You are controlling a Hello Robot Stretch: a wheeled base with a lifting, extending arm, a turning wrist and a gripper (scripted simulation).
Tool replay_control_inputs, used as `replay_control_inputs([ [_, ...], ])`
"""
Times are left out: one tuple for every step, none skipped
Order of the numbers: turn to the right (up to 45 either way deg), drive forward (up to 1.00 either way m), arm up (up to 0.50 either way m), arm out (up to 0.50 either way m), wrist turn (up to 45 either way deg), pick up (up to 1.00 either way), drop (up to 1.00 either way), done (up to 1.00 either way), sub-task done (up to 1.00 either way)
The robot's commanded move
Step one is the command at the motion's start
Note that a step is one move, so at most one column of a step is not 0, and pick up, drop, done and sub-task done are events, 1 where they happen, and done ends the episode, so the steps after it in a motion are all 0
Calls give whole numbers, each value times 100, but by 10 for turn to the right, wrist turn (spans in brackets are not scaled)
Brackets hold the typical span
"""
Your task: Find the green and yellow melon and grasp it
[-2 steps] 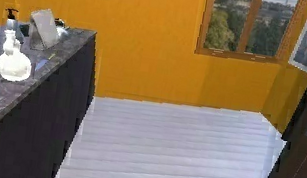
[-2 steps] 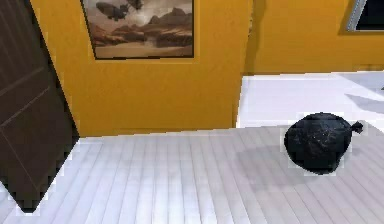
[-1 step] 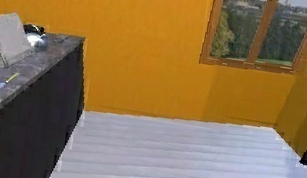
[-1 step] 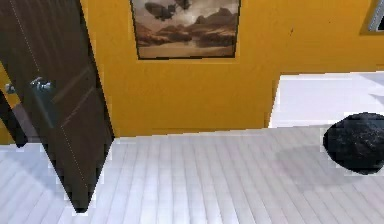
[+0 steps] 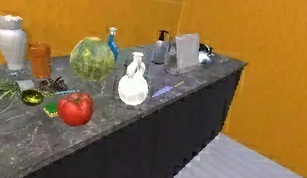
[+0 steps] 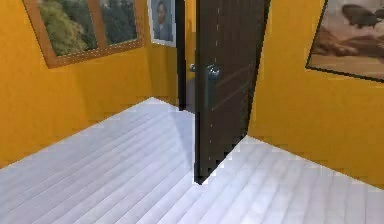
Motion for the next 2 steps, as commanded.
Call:
replay_control_inputs([
  [-450,0,0,0,0,0,0,0,0],
  [-60,0,0,0,0,0,0,0,0],
])
